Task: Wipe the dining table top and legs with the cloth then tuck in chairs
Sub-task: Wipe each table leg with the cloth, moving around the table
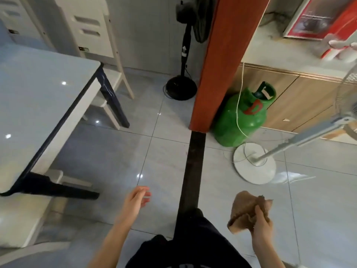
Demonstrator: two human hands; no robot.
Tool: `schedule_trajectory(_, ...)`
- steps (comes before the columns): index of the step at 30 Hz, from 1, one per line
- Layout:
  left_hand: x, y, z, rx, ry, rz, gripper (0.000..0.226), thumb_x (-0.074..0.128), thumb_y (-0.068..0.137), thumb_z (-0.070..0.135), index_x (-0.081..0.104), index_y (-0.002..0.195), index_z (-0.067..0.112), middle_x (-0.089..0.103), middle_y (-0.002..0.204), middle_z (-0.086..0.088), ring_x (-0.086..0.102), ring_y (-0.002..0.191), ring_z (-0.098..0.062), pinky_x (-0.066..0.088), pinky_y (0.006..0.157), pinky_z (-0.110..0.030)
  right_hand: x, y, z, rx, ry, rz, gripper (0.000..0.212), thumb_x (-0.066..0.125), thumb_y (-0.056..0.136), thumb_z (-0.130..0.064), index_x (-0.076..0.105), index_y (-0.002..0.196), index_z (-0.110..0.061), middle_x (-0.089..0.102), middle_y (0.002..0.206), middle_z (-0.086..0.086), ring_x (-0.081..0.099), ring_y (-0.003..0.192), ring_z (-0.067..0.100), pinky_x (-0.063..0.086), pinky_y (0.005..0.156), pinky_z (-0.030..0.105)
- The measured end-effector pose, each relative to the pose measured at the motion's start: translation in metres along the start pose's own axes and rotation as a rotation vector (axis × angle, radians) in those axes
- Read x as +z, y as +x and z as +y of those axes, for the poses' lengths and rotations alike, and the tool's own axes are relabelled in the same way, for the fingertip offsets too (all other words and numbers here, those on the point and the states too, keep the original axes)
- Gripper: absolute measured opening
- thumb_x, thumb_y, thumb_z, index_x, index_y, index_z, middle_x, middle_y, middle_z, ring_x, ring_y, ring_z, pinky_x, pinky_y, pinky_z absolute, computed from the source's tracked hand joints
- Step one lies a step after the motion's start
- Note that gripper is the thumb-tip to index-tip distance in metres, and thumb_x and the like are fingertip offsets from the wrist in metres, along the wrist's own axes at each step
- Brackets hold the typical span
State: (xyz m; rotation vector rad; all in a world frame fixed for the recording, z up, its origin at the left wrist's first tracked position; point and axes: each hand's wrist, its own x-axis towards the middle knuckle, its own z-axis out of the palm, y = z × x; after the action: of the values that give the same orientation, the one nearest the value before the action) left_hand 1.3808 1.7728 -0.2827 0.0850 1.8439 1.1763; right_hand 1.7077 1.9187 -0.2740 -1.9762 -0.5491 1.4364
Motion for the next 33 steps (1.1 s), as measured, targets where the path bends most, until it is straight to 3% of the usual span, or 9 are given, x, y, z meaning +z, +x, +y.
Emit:
schedule_trajectory(6, 0.032, 0.018, 0.032, -0.034, -0.034, 0.110, 0.019, 0.047, 0.097, 0.010, 0.065, 0.097, 0.003, 0.067, 0.087, -0.015, 0.061, 0.076, -0.029, 0.048, 0.073, -0.033, 0.060, 0.063, -0.083, -0.028, -0.125, -0.128, 0.016, 0.057, 0.096, -0.027, 0.058, 0.098, -0.011, 0.060, 0.091, 0.008, 0.055, 0.096, 0.027, 0.043, 0.095, 0.046)
schedule_trajectory(9, 0.026, 0.030, 0.046, -0.047, -0.078, 0.204, 0.020, 0.046, 0.098, 0.012, 0.065, 0.096, 0.005, 0.065, 0.089, -0.018, 0.060, 0.076, -0.030, 0.046, 0.072, -0.033, 0.110, 0.086, -0.118, -0.069, -0.185, -0.212, 0.021, 0.059, 0.094, -0.028, 0.057, 0.077, -0.017, 0.059, 0.082, 0.009, 0.055, 0.081, 0.023, 0.044, 0.085, 0.041)
schedule_trajectory(12, 0.014, 0.052, 0.058, -0.058, -0.093, 0.261, 0.023, 0.042, 0.099, 0.012, 0.062, 0.100, 0.001, 0.064, 0.091, -0.019, 0.058, 0.075, -0.029, 0.045, 0.069, -0.031, 0.173, 0.103, -0.149, -0.107, -0.220, -0.281, 0.017, 0.060, 0.094, -0.024, 0.062, 0.085, -0.011, 0.057, 0.073, 0.005, 0.054, 0.072, 0.019, 0.045, 0.075, 0.035)
schedule_trajectory(15, 0.001, 0.088, 0.073, -0.078, -0.096, 0.308, 0.025, 0.041, 0.100, 0.013, 0.062, 0.103, -0.001, 0.064, 0.095, -0.020, 0.059, 0.079, -0.031, 0.047, 0.070, -0.031, 0.239, 0.115, -0.174, -0.135, -0.267, -0.340, 0.015, 0.059, 0.095, -0.021, 0.060, 0.081, -0.015, 0.057, 0.074, 0.004, 0.053, 0.069, 0.016, 0.044, 0.068, 0.029)
schedule_trajectory(20, -0.020, 0.167, 0.136, -0.063, -0.121, 0.310, 0.023, 0.041, 0.099, 0.012, 0.062, 0.100, 0.003, 0.066, 0.094, -0.016, 0.060, 0.086, -0.033, 0.047, 0.073, -0.032, 0.338, 0.129, -0.215, -0.186, -0.301, -0.374, 0.015, 0.060, 0.094, -0.023, 0.063, 0.080, -0.017, 0.062, 0.080, 0.008, 0.056, 0.072, 0.018, 0.046, 0.075, 0.035)
schedule_trajectory(24, -0.036, 0.230, 0.198, 0.005, -0.131, 0.311, 0.023, 0.041, 0.099, 0.014, 0.063, 0.097, 0.009, 0.067, 0.095, -0.015, 0.062, 0.089, -0.035, 0.049, 0.074, -0.032, 0.402, 0.128, -0.255, -0.213, -0.327, -0.382, 0.014, 0.060, 0.095, -0.021, 0.062, 0.081, -0.019, 0.064, 0.072, -0.001, 0.059, 0.067, 0.012, 0.049, 0.068, 0.025)
schedule_trajectory(29, -0.046, 0.278, 0.254, 0.060, -0.148, 0.299, 0.026, 0.040, 0.100, 0.016, 0.063, 0.105, 0.005, 0.066, 0.100, -0.017, 0.063, 0.092, -0.034, 0.050, 0.083, -0.039, 0.474, 0.132, -0.298, -0.261, -0.407, -0.426, 0.014, 0.059, 0.095, -0.022, 0.061, 0.082, -0.019, 0.061, 0.079, 0.003, 0.057, 0.077, 0.019, 0.045, 0.081, 0.037)
schedule_trajectory(33, -0.051, 0.314, 0.286, 0.063, -0.194, 0.352, 0.027, 0.039, 0.101, 0.018, 0.062, 0.107, 0.007, 0.067, 0.100, -0.016, 0.064, 0.092, -0.032, 0.051, 0.085, -0.042, 0.561, 0.140, -0.334, -0.300, -0.498, -0.516, 0.021, 0.056, 0.096, -0.023, 0.058, 0.077, -0.014, 0.058, 0.077, 0.007, 0.056, 0.074, 0.020, 0.044, 0.072, 0.032)
